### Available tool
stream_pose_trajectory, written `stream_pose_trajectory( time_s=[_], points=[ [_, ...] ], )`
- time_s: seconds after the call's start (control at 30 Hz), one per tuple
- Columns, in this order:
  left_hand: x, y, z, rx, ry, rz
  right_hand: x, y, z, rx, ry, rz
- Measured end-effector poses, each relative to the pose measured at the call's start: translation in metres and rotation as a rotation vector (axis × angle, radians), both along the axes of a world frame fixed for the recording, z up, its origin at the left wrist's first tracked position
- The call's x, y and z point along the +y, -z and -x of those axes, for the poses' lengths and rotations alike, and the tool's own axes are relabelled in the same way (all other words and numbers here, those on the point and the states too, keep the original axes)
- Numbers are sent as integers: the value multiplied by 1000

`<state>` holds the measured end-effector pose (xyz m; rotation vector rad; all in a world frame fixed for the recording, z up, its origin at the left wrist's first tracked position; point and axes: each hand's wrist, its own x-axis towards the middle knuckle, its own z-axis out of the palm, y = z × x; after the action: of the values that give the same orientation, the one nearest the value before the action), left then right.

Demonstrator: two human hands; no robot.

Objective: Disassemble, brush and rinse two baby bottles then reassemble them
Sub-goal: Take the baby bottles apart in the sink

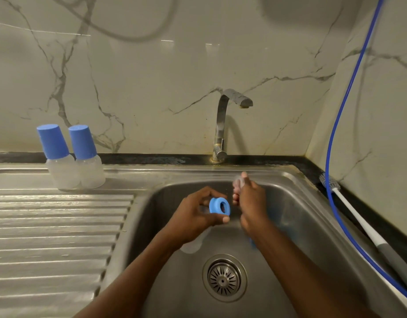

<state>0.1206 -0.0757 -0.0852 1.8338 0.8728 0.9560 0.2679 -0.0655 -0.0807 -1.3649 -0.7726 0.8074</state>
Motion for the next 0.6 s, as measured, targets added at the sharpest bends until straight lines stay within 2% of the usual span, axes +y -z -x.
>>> stream_pose_trajectory(
  time_s=[0.07,0.2,0.3,0.37,0.47,0.53,0.6],
  points=[
    [-5,0,-8,-15,-9,-52,-1,4,-11,13,-65,58],
    [0,7,-5,-63,-105,35,-3,6,-25,-88,-173,58],
    [8,16,6,-25,-152,61,-5,7,-35,-9,-219,48],
    [13,19,9,-48,-213,46,-7,7,-34,-7,-335,39],
    [18,22,13,-36,-288,9,-13,6,-25,-171,-529,22],
    [19,24,14,28,-308,-26,-15,5,-20,-317,-586,12],
    [19,24,14,61,-321,-72,-17,4,-17,-377,-606,29]
  ],
)
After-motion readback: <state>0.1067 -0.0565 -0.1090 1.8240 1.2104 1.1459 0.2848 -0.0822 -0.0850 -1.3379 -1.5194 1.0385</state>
